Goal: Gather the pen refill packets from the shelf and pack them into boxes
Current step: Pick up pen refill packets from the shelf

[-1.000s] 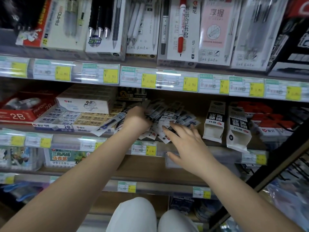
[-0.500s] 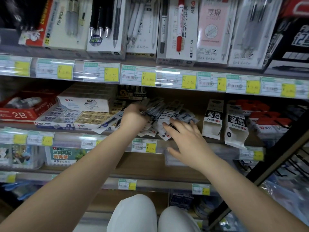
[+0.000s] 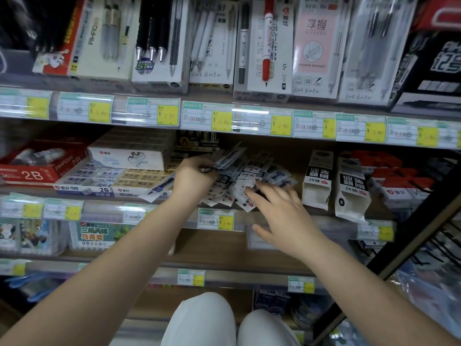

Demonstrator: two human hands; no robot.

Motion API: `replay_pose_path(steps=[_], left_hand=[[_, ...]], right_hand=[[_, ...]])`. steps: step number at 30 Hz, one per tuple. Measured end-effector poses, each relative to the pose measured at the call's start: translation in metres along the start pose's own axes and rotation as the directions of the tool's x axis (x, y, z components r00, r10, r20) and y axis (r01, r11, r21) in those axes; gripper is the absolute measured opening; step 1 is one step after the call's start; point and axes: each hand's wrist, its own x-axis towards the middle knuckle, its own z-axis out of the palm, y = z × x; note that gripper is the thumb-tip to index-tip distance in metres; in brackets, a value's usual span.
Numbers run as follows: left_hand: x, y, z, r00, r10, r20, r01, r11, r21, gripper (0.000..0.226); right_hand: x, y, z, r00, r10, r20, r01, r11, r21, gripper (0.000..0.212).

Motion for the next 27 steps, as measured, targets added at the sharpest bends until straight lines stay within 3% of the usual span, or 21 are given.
replay_pose_path(steps=[5, 9, 14, 17, 20, 22, 25, 27], left_hand=[[-0.005, 0.002, -0.003, 0.999, 0.039, 0.028, -0.039, 0.999, -0.008, 0.024], [-0.013, 0.009, -0.012, 0.983, 0.159, 0.091, -0.167, 0.982, 0.087, 0.029], [-0.026, 0.023, -0.033, 0.895, 0.387, 0.223, -0.435, 0.868, 0.239, 0.029], [-0.033, 0.031, -0.043, 0.854, 0.416, 0.311, -0.496, 0.832, 0.249, 0.028], [-0.041, 0.041, -0.053, 0.826, 0.388, 0.409, -0.491, 0.852, 0.184, 0.028], [-0.046, 0.046, -0.057, 0.806, 0.361, 0.469, -0.472, 0.87, 0.143, 0.029], [-0.048, 0.05, -0.06, 0.79, 0.352, 0.501, -0.471, 0.873, 0.129, 0.03], [-0.047, 0.046, -0.061, 0.804, 0.341, 0.488, -0.451, 0.884, 0.126, 0.038]], right_hand=[[0.0, 0.0, -0.001, 1.0, 0.01, -0.014, -0.01, 1.0, 0.017, 0.071], [0.002, 0.004, -0.006, 0.995, 0.06, -0.083, -0.058, 0.998, 0.029, 0.073], [0.009, 0.009, -0.014, 0.96, 0.137, -0.243, -0.128, 0.99, 0.051, 0.083], [0.016, 0.013, -0.02, 0.947, 0.153, -0.283, -0.146, 0.988, 0.048, 0.089], [0.025, 0.017, -0.028, 0.969, 0.136, -0.206, -0.139, 0.99, 0.0, 0.093], [0.029, 0.018, -0.03, 0.979, 0.143, -0.148, -0.149, 0.988, -0.033, 0.082], [0.028, 0.016, -0.031, 0.982, 0.138, -0.132, -0.144, 0.989, -0.035, 0.027], [0.023, 0.012, -0.03, 0.976, 0.15, -0.157, -0.157, 0.987, -0.035, 0.011]])
